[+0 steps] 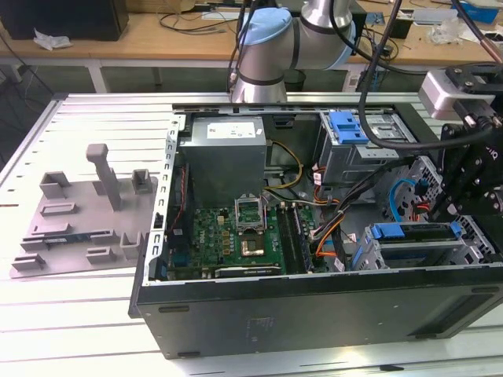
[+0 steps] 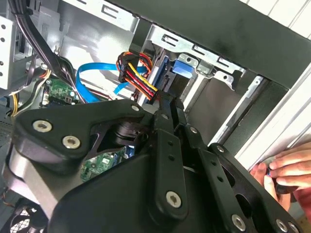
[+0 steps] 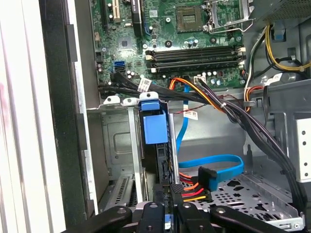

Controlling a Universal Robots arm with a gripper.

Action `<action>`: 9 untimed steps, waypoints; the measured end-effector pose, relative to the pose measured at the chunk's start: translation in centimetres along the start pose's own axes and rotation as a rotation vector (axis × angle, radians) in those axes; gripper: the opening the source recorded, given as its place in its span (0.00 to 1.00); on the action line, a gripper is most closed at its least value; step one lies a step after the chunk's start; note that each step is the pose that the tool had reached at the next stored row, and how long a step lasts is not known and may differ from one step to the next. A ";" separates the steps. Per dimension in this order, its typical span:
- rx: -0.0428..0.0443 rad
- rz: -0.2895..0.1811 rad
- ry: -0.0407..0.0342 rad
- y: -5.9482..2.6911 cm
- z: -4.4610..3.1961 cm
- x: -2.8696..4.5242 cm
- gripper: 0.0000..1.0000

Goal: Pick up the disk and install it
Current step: 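Insert the first disk wire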

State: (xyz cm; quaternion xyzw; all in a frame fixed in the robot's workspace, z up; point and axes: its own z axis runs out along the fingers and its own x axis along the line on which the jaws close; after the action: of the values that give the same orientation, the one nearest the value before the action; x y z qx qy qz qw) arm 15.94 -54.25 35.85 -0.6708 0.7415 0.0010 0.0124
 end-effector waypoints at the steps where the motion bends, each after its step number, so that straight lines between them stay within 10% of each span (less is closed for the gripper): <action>1: 0.0000 0.000 0.0000 0.00 0.00 0.00 0.17; 9: -0.0002 -0.009 -0.0002 0.01 0.00 -0.03 0.17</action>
State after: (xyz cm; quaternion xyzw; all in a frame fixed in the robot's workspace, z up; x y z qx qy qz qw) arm 15.93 -54.22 35.84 -0.6743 0.7384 0.0011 0.0124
